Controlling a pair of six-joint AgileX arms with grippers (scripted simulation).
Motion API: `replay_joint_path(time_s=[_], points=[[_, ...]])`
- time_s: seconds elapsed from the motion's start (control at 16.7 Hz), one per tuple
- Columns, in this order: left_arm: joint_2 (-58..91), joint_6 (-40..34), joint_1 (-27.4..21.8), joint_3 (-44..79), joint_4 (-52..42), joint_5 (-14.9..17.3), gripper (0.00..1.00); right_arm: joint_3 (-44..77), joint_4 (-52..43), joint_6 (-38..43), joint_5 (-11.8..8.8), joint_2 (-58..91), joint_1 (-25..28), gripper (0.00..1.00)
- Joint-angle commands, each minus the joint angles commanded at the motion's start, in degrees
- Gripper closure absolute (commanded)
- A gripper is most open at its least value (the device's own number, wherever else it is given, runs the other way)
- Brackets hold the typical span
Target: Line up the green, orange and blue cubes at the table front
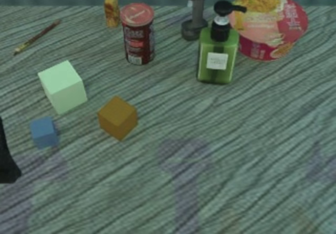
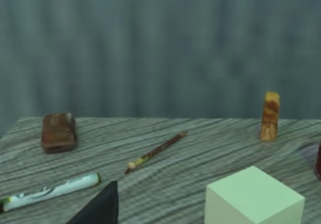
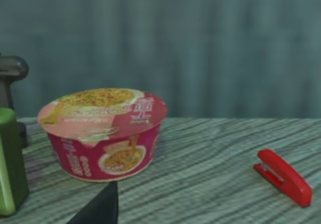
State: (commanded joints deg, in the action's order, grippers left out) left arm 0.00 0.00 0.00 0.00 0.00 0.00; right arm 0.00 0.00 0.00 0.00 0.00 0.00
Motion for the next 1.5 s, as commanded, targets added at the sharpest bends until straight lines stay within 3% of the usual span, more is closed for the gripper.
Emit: replay_joint_path(time_s=[0.24,0.48,1.14,1.5], points=[[1.7,1.3,-0.1,1.7,-1.2,0.0,0.0,0.0,0.0,0.0,0.0,0.0,0.0,0.0],[12.6,8.7,-0.7,11.3,-7.8,0.1,0.0,0.0,0.0,0.0,0.0,0.0,0.0,0.0],[75.0,42.9,-3.3,53.2,-40.2,-0.2,0.0,0.0,0.0,0.0,0.0,0.0,0.0,0.0],[100.9,58.3,-4.6,72.6,-54.3,-0.1,0.0,0.0,0.0,0.0,0.0,0.0,0.0,0.0]])
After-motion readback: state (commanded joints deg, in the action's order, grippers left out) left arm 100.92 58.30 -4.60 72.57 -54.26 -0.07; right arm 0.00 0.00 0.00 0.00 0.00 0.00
